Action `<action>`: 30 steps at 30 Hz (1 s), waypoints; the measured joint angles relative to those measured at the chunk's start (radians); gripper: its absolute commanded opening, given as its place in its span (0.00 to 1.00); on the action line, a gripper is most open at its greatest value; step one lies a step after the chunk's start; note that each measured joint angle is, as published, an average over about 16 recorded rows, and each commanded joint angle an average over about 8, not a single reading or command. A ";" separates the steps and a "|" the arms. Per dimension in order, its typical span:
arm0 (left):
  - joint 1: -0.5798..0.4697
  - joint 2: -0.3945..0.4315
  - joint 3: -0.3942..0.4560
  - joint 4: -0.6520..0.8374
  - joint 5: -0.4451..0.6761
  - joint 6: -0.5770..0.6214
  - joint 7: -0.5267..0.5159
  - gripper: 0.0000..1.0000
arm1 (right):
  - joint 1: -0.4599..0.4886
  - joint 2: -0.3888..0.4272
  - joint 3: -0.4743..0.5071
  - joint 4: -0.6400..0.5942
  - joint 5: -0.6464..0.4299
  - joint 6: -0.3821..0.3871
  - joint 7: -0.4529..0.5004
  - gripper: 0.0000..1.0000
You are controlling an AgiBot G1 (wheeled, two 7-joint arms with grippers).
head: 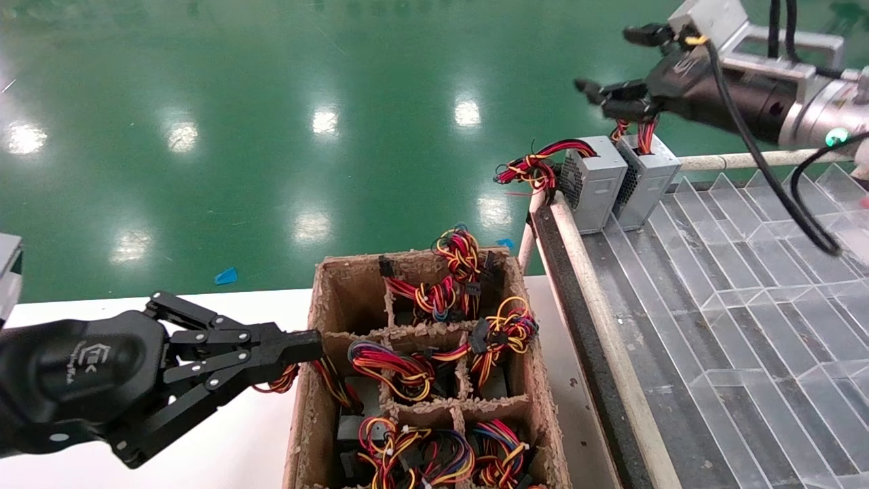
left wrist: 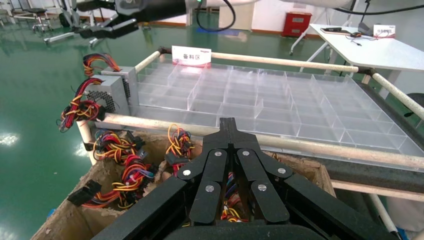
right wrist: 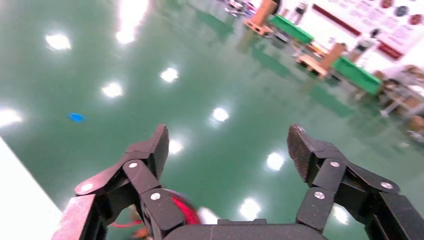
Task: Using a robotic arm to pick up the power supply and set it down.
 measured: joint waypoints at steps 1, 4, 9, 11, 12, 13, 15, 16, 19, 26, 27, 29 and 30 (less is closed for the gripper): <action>0.000 0.000 0.000 0.000 0.000 0.000 0.000 0.78 | -0.015 0.008 0.010 0.021 0.002 -0.011 0.013 1.00; 0.000 0.000 0.000 0.000 0.000 0.000 0.000 1.00 | -0.059 0.030 0.041 0.084 0.008 -0.042 0.051 1.00; 0.000 0.000 0.000 0.000 0.000 0.000 0.000 1.00 | -0.133 0.067 0.093 0.188 0.017 -0.095 0.116 1.00; 0.000 0.000 0.000 0.000 0.000 0.000 0.000 1.00 | -0.162 0.082 0.114 0.230 0.021 -0.116 0.142 1.00; 0.000 0.000 0.000 0.000 0.000 0.000 0.000 1.00 | -0.177 0.089 0.124 0.251 0.023 -0.127 0.154 1.00; 0.000 0.000 0.000 0.000 0.000 0.000 0.000 1.00 | -0.191 0.096 0.134 0.271 0.025 -0.137 0.167 1.00; 0.000 0.000 0.000 0.000 0.000 0.000 0.000 1.00 | -0.221 0.111 0.155 0.313 0.029 -0.158 0.193 1.00; 0.000 0.000 0.000 0.000 0.000 0.000 0.000 1.00 | -0.235 0.118 0.165 0.334 0.031 -0.169 0.206 1.00; 0.000 0.000 0.000 0.000 0.000 0.000 0.000 1.00 | -0.279 0.140 0.196 0.396 0.037 -0.200 0.244 1.00; 0.000 0.000 0.000 0.000 0.000 0.000 0.000 1.00 | -0.382 0.192 0.268 0.542 0.050 -0.274 0.334 1.00; 0.000 0.000 0.000 0.000 0.000 0.000 0.000 1.00 | -0.397 0.200 0.278 0.563 0.052 -0.284 0.347 1.00; 0.000 0.000 0.000 0.000 0.000 0.000 0.000 1.00 | -0.426 0.214 0.299 0.605 0.056 -0.306 0.372 1.00; 0.000 0.000 0.000 0.000 0.000 0.000 0.000 1.00 | -0.441 0.222 0.309 0.625 0.058 -0.316 0.385 1.00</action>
